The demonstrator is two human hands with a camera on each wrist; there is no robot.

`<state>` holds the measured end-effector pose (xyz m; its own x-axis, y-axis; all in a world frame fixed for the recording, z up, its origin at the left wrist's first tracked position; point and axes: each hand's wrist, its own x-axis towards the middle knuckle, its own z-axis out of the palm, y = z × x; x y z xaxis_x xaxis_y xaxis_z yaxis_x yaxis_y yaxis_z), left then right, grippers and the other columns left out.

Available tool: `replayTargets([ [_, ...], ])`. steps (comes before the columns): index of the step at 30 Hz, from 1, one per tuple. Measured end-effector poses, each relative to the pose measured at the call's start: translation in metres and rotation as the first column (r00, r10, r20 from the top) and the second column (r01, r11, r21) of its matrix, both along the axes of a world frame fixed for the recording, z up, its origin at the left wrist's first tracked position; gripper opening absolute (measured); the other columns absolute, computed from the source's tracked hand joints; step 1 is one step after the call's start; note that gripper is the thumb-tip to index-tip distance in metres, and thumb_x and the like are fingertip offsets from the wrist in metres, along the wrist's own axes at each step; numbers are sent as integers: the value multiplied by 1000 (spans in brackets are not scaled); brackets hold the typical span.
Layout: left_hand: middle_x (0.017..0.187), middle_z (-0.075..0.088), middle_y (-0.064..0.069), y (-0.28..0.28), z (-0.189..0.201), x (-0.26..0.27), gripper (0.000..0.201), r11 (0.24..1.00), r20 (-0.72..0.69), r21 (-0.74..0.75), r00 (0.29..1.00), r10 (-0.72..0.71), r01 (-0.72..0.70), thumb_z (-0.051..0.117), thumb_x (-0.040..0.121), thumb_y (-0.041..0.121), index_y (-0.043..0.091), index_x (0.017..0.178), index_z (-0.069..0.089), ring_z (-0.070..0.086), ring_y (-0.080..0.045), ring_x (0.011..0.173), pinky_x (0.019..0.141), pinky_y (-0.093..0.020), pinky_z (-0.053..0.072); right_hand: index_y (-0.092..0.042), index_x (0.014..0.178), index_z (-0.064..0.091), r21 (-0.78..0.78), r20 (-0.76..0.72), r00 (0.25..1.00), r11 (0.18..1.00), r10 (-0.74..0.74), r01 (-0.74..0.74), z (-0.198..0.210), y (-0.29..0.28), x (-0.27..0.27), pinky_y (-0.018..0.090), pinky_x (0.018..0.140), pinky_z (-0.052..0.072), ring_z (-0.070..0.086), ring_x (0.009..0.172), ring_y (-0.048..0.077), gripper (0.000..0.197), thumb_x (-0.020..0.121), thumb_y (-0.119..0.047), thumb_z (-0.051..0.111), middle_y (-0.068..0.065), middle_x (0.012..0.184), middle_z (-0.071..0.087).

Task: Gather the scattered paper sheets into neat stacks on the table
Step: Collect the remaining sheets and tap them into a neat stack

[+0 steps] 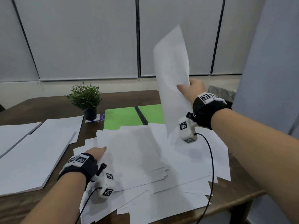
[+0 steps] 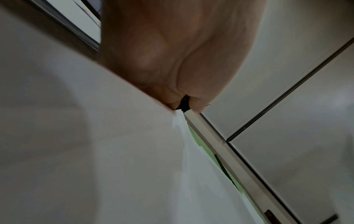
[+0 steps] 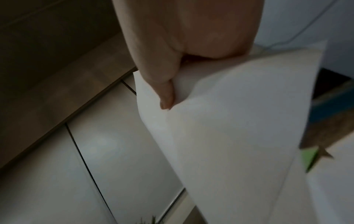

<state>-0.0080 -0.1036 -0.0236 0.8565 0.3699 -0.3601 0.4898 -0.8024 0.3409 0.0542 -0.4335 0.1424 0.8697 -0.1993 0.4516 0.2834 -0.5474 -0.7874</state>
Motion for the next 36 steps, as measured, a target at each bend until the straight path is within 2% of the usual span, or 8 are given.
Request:
replayTargets([
  [9,140,48,-18,20,-21,12,99,709,108,-648,887,448,-279,11,82,81,7,140,43,48,-33,126,111,-44,32,-1,108,67,181,-374,913,978,163,-100,-105,45,1,32,82,53,66,89,28,29,85,-19,67,13,102,70],
  [14,101,52,-8,13,-11,0,111,620,66,-731,875,480,-285,27,73,89,6,146,29,62,-37,69,53,-34,56,0,135,50,-97,-662,749,986,39,-136,-160,51,-1,28,91,45,59,112,30,59,85,-25,70,13,123,61],
  [16,143,42,-21,15,-15,3,129,615,67,-751,900,431,-239,41,46,99,16,144,40,65,-32,80,64,-35,56,-3,128,57,-129,-704,708,969,59,-209,-171,57,1,31,92,49,62,107,30,63,76,-31,78,12,119,64],
  [19,133,54,-8,17,-17,0,96,661,109,-726,918,382,-189,65,55,82,20,128,56,58,-25,107,91,-36,48,-10,128,57,-216,-712,697,916,90,-338,-184,72,13,37,97,48,61,109,29,97,46,-57,82,8,124,63],
  [21,131,55,-13,14,-19,-1,66,716,106,-661,917,384,-223,77,70,52,9,116,59,57,-25,94,90,-37,49,-15,125,58,-257,-706,702,890,94,-378,-189,83,17,40,98,47,61,109,27,106,35,-70,74,5,123,64],
  [26,124,59,-15,5,-22,-8,48,929,229,-344,947,227,-140,71,82,19,-6,120,55,57,-30,114,99,-37,47,-15,141,39,-340,-697,716,854,52,-393,-189,96,4,41,105,40,50,123,30,73,81,-52,61,8,140,50],
  [33,114,63,-6,13,0,-39,29,815,584,-564,763,277,136,60,87,5,11,115,52,61,-23,105,97,-42,48,-9,150,24,-100,-683,713,946,159,-307,-170,96,-1,40,106,38,49,121,28,96,80,-66,59,11,132,49],
  [36,120,62,-4,18,23,-56,34,732,671,-617,679,297,290,57,90,2,12,121,50,61,-20,110,99,-41,48,-7,132,46,42,-546,784,945,294,-324,-148,102,-15,31,98,40,52,117,25,70,86,-58,59,6,134,53],
])
